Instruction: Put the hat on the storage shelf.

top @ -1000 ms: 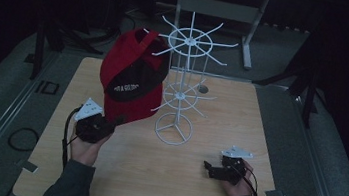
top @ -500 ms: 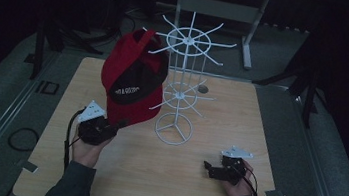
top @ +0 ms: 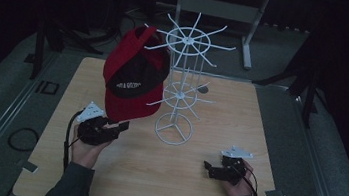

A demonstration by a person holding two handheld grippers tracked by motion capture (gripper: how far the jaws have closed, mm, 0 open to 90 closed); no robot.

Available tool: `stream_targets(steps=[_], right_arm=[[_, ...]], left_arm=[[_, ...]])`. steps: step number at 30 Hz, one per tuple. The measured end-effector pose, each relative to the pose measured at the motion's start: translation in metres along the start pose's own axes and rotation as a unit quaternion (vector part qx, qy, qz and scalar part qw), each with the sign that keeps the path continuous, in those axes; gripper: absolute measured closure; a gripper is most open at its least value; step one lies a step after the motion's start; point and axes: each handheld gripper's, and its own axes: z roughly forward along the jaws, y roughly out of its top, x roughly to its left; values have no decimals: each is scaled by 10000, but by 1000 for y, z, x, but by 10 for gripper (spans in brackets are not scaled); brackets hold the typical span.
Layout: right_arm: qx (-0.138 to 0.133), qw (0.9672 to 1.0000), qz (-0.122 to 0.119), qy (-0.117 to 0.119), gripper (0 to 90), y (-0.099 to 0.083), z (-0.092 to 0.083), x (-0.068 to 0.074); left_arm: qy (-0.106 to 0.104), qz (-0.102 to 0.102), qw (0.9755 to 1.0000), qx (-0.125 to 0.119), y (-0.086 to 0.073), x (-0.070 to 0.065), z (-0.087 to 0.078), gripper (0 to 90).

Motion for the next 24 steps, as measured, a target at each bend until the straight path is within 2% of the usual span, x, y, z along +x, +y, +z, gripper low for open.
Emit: stream_targets(steps=[6, 12, 16, 24], right_arm=[[-3, 10000, -4, -3, 153, 0, 0, 0], [0, 10000, 0, 0, 153, 0, 0, 0], [-1, 10000, -1, 0, 153, 0, 0, 0], [0, 10000, -8, 5, 153, 0, 0, 0]], left_arm=[[30, -50, 10000, 53, -2, 3, 0, 432], [98, -105, 9999, -19, -3, 6, 1, 350], [39, -94, 9999, 3, -5, 8, 3, 308], [-17, -68, 10000, 24, -14, 12, 5, 286]])
